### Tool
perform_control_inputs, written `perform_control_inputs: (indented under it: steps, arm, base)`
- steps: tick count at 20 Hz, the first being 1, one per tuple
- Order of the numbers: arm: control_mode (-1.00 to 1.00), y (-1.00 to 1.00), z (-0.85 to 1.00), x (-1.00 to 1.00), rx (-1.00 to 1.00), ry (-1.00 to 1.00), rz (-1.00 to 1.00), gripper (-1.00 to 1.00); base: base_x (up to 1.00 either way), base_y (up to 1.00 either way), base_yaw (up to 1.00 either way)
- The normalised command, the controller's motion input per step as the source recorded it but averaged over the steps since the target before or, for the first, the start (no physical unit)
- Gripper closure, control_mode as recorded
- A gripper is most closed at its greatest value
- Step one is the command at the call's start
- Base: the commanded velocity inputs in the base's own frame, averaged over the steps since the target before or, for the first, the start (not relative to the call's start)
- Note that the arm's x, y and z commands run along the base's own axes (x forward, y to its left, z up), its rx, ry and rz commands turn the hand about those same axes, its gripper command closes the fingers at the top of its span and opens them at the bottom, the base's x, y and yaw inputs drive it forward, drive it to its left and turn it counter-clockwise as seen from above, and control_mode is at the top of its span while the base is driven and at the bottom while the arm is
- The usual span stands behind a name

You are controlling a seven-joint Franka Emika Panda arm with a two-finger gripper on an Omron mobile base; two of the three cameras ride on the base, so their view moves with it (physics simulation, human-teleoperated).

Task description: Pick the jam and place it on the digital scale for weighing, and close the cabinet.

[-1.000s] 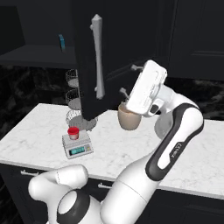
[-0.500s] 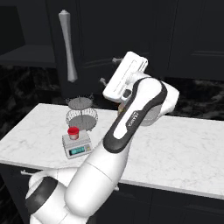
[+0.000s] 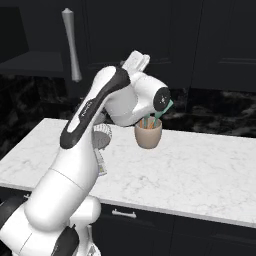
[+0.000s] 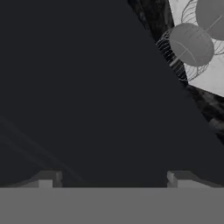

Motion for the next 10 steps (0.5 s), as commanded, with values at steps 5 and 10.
perform_control_inputs:
  steps: [5, 10]
  arm:
    - [-1.0, 1.0, -0.23, 1.0, -0.14, 0.0, -0.15, -1.0]
    - [-1.0, 0.74, -0.02, 0.88, -0.11, 0.0, -0.11, -1.0]
  base:
    - [0.0, 0.0, 0.0]
    - [0.0, 0.0, 0.0]
